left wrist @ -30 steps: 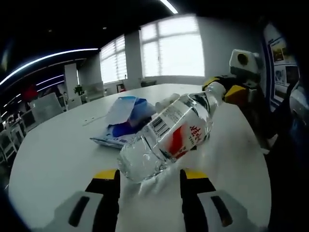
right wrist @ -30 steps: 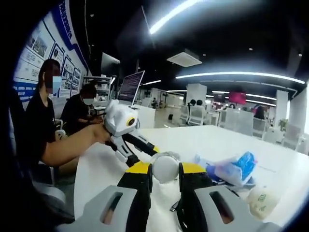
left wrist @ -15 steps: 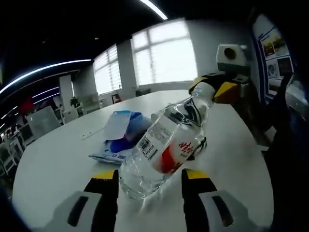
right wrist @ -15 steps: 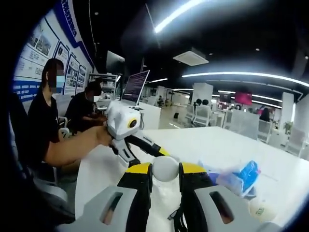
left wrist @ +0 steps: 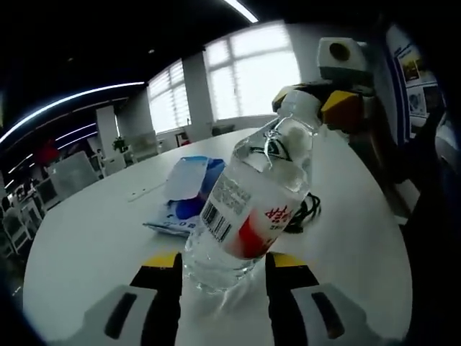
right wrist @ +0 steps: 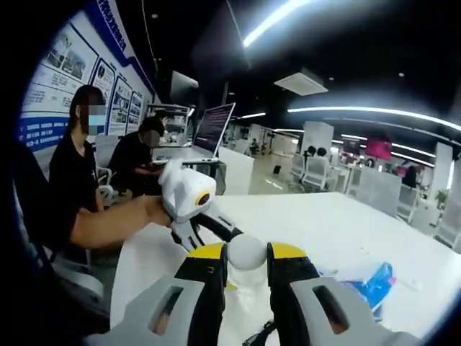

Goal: Arrange the tabletop items into an orderly group along one side of the table until the central work area is clear of visible clutter.

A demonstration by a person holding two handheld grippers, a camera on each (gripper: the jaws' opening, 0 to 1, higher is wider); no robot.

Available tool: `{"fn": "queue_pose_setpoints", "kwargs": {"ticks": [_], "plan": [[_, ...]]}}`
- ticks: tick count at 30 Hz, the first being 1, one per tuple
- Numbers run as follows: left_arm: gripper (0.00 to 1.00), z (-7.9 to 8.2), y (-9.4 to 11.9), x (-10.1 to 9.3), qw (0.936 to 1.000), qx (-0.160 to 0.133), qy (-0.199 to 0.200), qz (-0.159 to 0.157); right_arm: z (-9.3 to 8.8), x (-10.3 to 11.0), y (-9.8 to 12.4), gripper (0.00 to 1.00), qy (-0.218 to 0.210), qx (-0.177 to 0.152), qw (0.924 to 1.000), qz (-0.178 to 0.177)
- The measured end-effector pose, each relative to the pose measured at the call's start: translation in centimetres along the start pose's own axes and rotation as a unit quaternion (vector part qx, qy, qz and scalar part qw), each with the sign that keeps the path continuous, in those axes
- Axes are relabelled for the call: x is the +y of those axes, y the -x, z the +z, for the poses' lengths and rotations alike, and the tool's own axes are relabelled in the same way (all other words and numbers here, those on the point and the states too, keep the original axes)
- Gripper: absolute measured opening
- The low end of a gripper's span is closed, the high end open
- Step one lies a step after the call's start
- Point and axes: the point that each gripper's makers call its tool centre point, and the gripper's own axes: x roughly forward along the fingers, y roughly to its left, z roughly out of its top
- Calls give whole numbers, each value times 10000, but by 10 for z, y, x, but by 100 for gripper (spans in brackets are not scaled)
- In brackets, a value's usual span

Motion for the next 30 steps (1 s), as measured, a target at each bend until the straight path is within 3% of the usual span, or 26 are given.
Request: {"fn": "queue_pose_setpoints", "kwargs": {"ticks": [14,30], "plan": [[42,-6,3,1,9998,137,104,27,20,-3,-29,19,-108,175,9986,484],[41,-14,-4,1,9993,328,183,23,25,-8,-57,19,-326,247,9968,687]]}}
